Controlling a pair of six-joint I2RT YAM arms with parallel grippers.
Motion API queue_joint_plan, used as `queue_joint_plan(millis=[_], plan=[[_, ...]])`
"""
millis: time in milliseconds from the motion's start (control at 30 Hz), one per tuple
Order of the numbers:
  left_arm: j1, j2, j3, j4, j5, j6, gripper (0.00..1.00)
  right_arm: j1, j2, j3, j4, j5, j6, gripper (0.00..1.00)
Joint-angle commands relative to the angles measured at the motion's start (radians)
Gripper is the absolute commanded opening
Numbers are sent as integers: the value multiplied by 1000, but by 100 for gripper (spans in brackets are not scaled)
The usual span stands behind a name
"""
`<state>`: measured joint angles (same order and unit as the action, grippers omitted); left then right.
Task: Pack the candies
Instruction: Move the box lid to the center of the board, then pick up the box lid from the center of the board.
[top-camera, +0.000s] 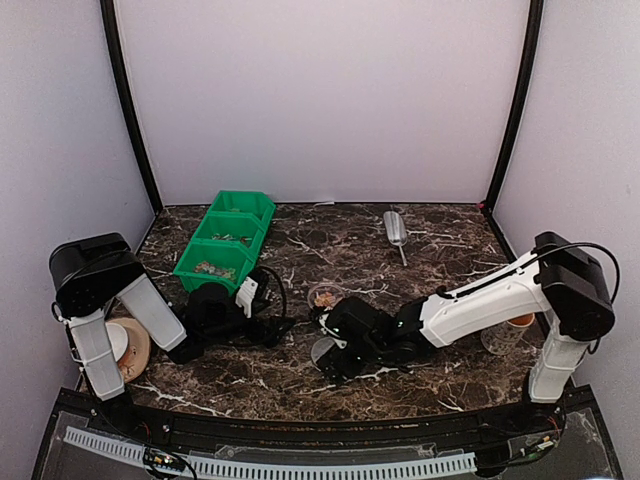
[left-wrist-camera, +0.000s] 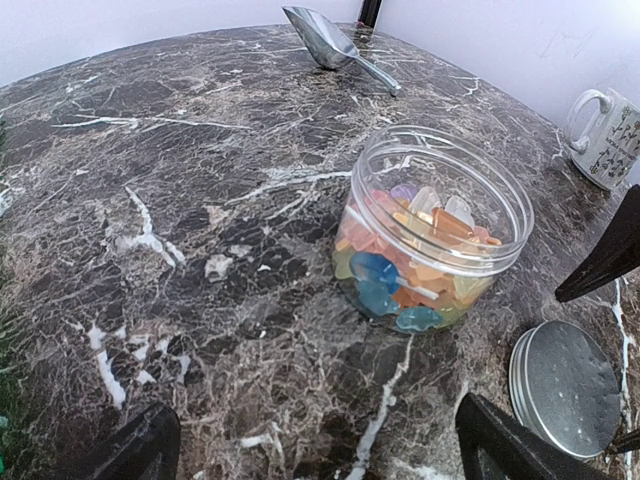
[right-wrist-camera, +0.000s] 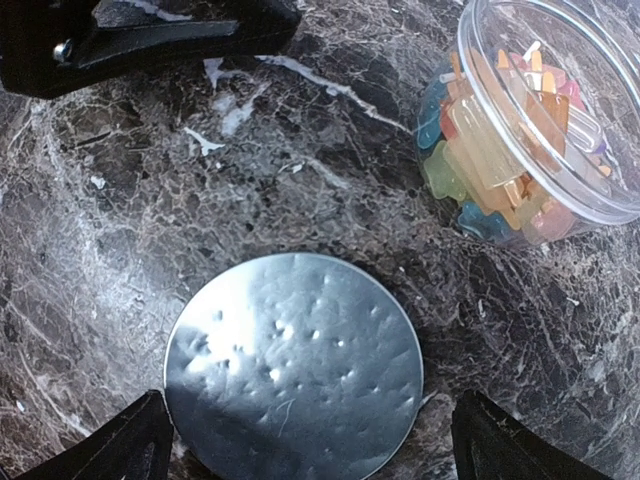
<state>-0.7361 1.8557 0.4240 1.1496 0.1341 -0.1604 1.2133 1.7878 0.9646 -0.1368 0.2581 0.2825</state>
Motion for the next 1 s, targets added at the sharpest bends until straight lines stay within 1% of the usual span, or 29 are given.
queue_joint_plan(millis=[0, 333, 433, 767, 967], plan=[[-4, -6, 10, -16, 3, -1, 99, -25, 23, 36, 32, -40, 6, 97], [-3, -3, 12, -21, 3, -1, 99, -40, 73, 74, 37, -117, -5, 98], [-3, -3, 13, -22, 2, -1, 99, -44, 81, 80, 36, -124, -3, 100], [-3, 6, 19, -24, 7, -3, 99, -45, 75, 79, 20, -86, 3, 91], [-3, 7, 21, -27, 10, -5, 99, -45, 62, 66, 18, -81, 8, 88]])
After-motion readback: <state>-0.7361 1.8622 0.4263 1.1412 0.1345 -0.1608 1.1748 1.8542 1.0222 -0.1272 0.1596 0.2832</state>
